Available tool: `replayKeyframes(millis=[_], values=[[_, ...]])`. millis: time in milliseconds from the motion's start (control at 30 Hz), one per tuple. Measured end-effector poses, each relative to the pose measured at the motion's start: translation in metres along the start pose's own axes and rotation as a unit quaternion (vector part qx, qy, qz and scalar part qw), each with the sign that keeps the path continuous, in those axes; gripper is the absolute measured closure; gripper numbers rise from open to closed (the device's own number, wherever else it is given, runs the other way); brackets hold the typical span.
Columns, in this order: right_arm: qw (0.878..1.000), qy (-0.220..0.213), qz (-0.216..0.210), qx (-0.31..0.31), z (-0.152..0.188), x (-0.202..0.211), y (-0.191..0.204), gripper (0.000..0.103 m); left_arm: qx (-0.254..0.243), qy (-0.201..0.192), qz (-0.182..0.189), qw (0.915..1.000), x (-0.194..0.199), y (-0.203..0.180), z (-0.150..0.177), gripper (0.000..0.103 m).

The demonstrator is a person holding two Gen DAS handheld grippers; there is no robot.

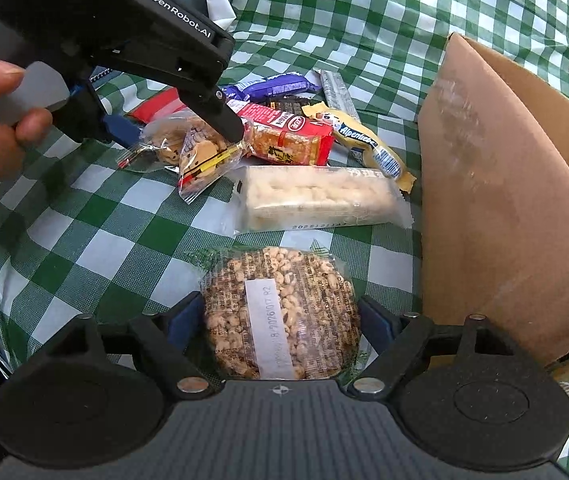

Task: Organize snacks
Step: 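Close the left tool on the cookie bag while the right tool grasps the peanut bag, then lift both bags and carry them over the cardboard box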

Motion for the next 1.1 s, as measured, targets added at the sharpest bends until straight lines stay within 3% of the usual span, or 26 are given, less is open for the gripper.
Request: replayKeyframes(millis=[300,600,767,900,1100], values=[[0.997,-0.064,0.024,0.017,-0.017,0.030,0.001,0.020,-0.012,-0.036,0.020,0.9991,0.027,-0.017,-0.008,0.026],[0.985,-0.157,0.063,0.023,-0.059,0.103,-0.022,0.020,-0.056,-0.103,0.045,0.9920,0.073,-0.056,-0.009,0.026],[0.971,-0.215,0.105,0.022,-0.083,0.146,-0.072,0.020,-0.077,-0.145,0.059,0.9847,0.086,-0.087,-0.006,0.026],[0.956,-0.255,0.146,0.013,-0.092,0.160,-0.132,0.020,-0.129,-0.181,0.054,0.9735,0.090,-0.123,0.003,0.026],[0.945,-0.250,0.209,-0.039,-0.070,0.142,-0.211,0.020,-0.217,-0.218,0.045,0.9503,0.090,-0.167,0.026,0.026]])
Point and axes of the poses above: each gripper's, at about its wrist camera, not at the fingertips, and x roughly against the way its jaws point, y to its left, z to its underside, the point moved 6 cm from there along -x, roughly the way its jaws point, and after that the axes turned 1 degree about x, right-handed, at the moved point
